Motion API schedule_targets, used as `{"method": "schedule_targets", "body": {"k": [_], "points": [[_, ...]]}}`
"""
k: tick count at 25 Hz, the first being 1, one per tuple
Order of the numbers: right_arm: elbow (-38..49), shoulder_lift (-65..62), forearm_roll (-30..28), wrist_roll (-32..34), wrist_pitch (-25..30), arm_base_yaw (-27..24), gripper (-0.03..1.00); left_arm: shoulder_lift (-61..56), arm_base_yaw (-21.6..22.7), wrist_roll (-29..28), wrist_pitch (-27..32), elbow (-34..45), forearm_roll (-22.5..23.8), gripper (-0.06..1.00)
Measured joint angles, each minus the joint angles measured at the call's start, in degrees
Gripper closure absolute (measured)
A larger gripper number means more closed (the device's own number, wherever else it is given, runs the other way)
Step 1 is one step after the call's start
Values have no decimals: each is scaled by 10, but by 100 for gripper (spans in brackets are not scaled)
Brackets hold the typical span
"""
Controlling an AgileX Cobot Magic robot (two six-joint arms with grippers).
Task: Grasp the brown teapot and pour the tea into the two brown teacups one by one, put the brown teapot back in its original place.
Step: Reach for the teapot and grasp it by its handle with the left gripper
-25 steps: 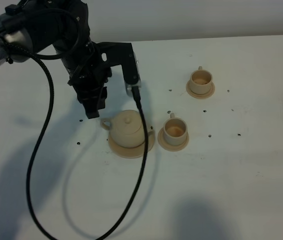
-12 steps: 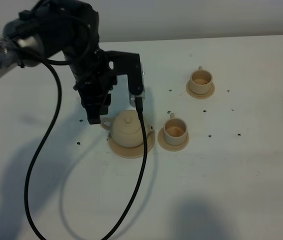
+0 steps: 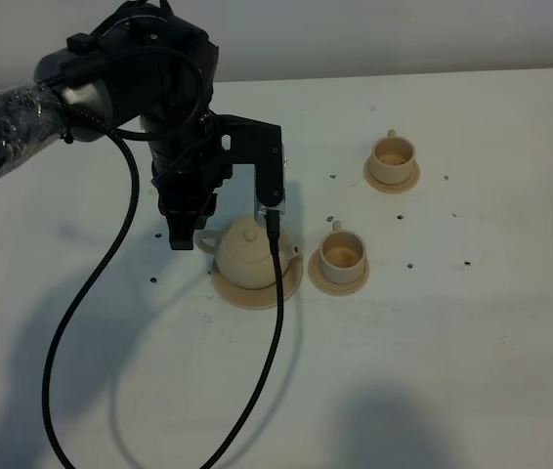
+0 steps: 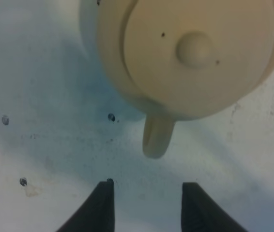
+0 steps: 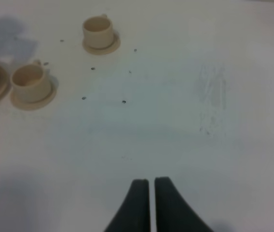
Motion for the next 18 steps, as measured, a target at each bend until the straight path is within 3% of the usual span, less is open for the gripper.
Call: {"method": "schedule_targets", "body": {"k": [18], "points": [[0,0,0,0,0,0,94,17,-17,-28,15,0,28,63]]}}
